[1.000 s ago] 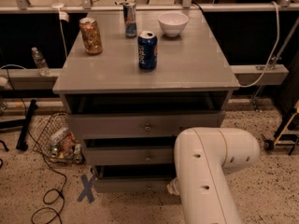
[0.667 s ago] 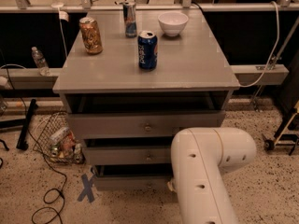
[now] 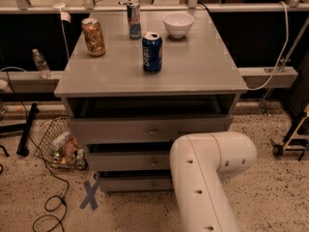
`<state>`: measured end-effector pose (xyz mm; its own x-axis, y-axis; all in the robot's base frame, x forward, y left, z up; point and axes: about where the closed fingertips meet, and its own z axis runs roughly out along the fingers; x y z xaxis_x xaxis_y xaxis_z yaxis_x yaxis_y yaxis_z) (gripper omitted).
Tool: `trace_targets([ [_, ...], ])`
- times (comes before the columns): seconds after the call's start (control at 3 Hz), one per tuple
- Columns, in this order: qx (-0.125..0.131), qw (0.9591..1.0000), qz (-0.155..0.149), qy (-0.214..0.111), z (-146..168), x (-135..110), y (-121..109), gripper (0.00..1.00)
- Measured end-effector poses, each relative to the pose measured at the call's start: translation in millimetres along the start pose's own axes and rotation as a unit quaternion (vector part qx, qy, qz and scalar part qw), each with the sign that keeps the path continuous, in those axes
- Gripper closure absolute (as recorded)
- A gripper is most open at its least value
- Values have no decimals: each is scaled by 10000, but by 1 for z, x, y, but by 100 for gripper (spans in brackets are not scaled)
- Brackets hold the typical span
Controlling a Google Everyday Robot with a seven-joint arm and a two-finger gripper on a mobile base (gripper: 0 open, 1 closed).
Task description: Close bottom drawer
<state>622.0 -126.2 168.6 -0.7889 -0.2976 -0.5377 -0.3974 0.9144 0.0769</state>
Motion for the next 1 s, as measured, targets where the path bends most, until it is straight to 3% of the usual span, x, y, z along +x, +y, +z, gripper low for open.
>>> trace_targets([
  [0.33,61,9995,-74,-310,2,-17,-2,100],
  [1.0,62,9995,-75,-310,-1,-12,3,100],
])
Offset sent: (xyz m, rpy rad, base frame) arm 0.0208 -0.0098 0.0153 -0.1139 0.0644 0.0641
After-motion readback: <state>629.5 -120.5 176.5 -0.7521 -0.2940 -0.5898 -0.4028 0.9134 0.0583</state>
